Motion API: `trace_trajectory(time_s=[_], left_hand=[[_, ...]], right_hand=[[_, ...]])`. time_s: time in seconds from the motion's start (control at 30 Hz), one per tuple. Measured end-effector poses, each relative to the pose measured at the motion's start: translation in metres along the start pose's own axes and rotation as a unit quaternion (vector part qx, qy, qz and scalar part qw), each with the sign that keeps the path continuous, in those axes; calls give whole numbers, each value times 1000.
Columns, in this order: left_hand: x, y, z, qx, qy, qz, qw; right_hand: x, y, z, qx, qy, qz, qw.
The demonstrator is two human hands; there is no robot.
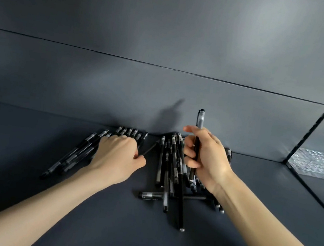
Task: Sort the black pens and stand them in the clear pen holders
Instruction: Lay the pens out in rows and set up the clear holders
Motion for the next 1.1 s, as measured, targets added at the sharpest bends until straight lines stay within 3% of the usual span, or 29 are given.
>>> trace_trajectory(time_s=[0.13,0.2,0.3,0.4,0.57,0.73,0.87,0.97,1.03,1.1], left_hand=[[10,-20,-8,174,-44,73,981],[18,-22,1,295,1,71,953],[24,-8,18,364,98,-3,926],[22,8,23,340,159,-26,926],[18,18,30,173,260,-137,940],[11,18,3,165,194,-133,958],[10,17,-12,68,227,-184,954],[6,13,-22,59,216,-196,955],[7,11,-23,71,191,-170,964],[7,10,-22,76,178,-87,977]], right_hand=[[2,9,3,62,31,-30,997],[3,12,5,68,37,-34,996],[2,10,2,54,15,-1,998],[-1,-1,-9,76,-28,64,995],[6,-13,-9,-30,-1,8,1000],[8,-9,-2,-5,8,-13,1000],[11,-6,4,10,15,-32,999],[11,-6,8,14,21,-45,999],[12,-6,7,5,22,-51,998],[12,-5,7,0,21,-49,999]])
Point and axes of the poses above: each hand's wrist, its own x-axis away from the middle knuckle, its own y-axis out of the palm, z = x × y, the point moved 1 cm from there along -x, towards the middle knuckle, and after that the axes turned 6 degrees about -x, right-handed, at the moved point
